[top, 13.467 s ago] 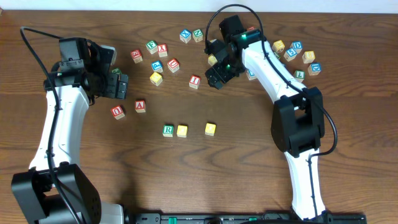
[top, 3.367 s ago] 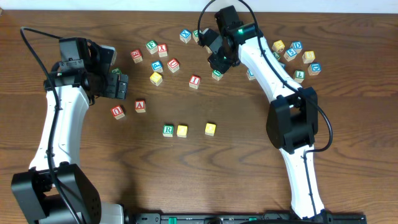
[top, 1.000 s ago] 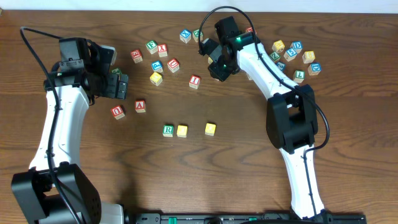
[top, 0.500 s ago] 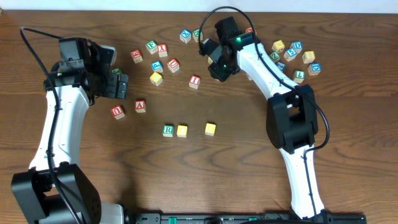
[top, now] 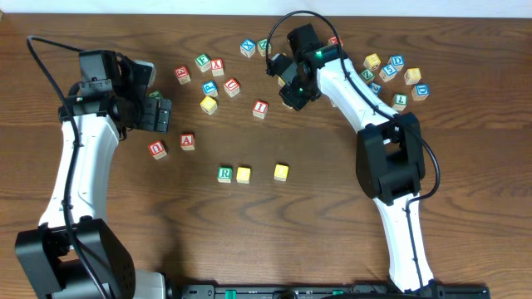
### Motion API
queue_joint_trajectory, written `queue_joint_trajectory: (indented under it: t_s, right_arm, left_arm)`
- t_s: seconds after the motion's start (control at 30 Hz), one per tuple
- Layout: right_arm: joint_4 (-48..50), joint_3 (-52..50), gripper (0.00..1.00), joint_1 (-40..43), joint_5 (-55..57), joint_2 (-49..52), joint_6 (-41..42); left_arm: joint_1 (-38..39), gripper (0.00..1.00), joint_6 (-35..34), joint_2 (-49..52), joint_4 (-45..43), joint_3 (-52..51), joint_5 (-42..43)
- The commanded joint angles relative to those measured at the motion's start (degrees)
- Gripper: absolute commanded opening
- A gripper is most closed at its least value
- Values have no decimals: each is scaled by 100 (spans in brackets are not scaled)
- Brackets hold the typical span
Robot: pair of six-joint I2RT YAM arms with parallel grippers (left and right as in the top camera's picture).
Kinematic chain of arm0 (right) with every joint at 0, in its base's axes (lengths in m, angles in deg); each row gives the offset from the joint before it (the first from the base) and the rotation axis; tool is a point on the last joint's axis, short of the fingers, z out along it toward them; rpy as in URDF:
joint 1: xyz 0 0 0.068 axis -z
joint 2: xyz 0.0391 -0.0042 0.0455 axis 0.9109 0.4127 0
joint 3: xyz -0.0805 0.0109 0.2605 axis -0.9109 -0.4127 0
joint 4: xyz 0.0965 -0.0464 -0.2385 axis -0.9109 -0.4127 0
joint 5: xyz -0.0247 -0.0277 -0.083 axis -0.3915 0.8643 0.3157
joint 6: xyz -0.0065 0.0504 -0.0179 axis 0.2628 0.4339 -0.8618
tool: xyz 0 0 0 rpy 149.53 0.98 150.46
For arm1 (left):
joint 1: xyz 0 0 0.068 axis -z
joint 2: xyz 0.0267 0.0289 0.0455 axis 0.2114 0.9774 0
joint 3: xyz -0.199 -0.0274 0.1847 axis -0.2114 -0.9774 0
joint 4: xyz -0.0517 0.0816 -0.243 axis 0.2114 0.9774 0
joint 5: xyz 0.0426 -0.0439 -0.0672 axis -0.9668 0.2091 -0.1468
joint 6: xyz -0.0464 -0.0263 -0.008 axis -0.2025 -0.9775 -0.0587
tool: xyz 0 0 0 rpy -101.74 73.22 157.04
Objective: Spell out ROBOT
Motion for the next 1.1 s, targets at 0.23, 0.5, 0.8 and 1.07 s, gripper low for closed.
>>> queue_joint_trajectory:
  t_s: [0.23, 0.5, 0.8, 1.07]
  right_arm:
    - [2, -44, 27, 28, -57, 22, 42]
    - [35, -42, 26, 28, -55, 20, 42]
    - [81, 22, 25, 15, -57, 20, 46]
    - [-144, 461, 26, -11, -55, 11, 87]
  left_arm:
    - [7, 98, 33, 66, 17, 125, 66]
    - [7, 97, 33, 66, 17, 125, 66]
    - [7, 98, 33, 66, 17, 125, 66]
    - [7, 98, 33, 66, 17, 125, 66]
